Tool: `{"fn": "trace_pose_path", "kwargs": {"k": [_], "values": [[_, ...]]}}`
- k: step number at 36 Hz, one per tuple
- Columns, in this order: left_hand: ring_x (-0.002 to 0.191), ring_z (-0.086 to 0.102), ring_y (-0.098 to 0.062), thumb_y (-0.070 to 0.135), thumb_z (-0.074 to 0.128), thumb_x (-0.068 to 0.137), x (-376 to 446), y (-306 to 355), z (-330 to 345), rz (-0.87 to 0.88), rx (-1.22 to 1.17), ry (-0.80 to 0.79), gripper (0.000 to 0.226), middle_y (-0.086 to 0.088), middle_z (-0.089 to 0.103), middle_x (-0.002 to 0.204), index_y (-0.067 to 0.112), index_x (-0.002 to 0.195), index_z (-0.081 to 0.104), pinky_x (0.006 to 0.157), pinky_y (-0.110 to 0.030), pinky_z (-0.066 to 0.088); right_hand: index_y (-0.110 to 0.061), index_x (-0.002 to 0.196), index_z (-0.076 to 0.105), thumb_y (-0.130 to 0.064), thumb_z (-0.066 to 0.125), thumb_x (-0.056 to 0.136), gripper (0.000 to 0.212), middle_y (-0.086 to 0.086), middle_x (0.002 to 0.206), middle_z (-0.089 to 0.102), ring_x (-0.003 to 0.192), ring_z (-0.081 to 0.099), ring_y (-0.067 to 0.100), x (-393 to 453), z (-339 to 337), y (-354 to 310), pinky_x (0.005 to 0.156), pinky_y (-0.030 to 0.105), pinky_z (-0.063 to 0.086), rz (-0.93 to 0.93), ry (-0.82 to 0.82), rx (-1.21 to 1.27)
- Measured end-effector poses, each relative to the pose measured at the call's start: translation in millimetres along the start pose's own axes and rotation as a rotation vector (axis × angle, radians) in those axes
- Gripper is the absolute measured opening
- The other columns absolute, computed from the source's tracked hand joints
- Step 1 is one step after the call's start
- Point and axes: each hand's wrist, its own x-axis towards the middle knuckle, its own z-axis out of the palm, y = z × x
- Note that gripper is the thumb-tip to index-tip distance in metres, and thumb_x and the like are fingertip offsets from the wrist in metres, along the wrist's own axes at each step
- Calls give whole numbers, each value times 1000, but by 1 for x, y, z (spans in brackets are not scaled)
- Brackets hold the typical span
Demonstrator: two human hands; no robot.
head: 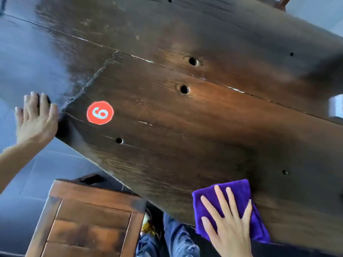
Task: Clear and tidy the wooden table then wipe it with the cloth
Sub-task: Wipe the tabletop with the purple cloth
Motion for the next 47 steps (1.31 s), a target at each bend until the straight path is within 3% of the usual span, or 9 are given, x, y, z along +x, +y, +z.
{"fn": "trace_pose_path", "kwargs": {"k": [7,12,27,30,32,35,38,43,47], "values": [[157,5,-31,35,15,106,-43,40,-23,-79,-182,-54,50,-10,19,165,9,146,31,124,-58,-2,-46,148,43,-61,15,100,57,2,167,26,152,25,35,3,-3,-30,105,83,13,97,11,68],[142,42,-39,78,15,94,-36,63,-60,-498,-636,-35,81,-2,58,143,25,141,55,123,-57,25,-44,150,39,-58,35,96,56,4,169,19,153,18,39,57,-22,-100,103,87,7,61,62,135],[103,58,-5,25,48,106,-190,206,-30,12,-611,-82,28,8,62,116,17,118,72,85,-9,40,-54,155,-1,-65,15,101,57,-8,168,-18,154,-21,30,201,-90,-134,102,85,-12,46,28,327],[95,60,-7,25,52,103,-194,223,-20,11,-586,-163,26,7,61,111,17,115,73,79,-16,41,-51,153,25,-59,25,104,50,-13,170,4,157,-3,17,188,-106,-112,113,77,-2,19,58,532],[90,58,-7,25,51,102,-195,234,-16,-31,-573,-179,24,5,62,105,19,104,73,81,-26,40,-39,144,49,-50,39,104,43,-10,161,37,150,29,15,177,-118,-90,118,65,24,90,180,652],[81,53,-13,23,49,100,-191,250,-12,-104,-592,-148,31,3,58,86,25,70,59,74,-32,36,-25,122,69,-38,53,101,29,-6,123,71,116,64,18,164,-130,-56,96,38,51,268,325,752],[68,46,-17,32,54,100,-180,258,-4,-147,-493,-188,42,-4,58,79,19,61,43,61,-33,28,-15,126,65,-37,61,99,35,1,113,73,104,65,19,165,-140,-34,83,26,44,431,184,890],[79,58,-25,47,58,97,-176,275,-1,-287,-336,-321,37,-5,65,93,17,77,53,68,-37,39,-16,130,60,-55,68,90,57,6,127,65,115,62,28,174,-139,-18,86,36,45,598,-78,821],[89,62,-28,51,62,95,-175,287,-2,-394,-361,-393,35,-2,68,97,16,91,63,79,-38,43,-22,98,63,-68,70,80,50,0,98,67,96,67,26,183,-126,-13,75,37,49,597,-155,777]]}}
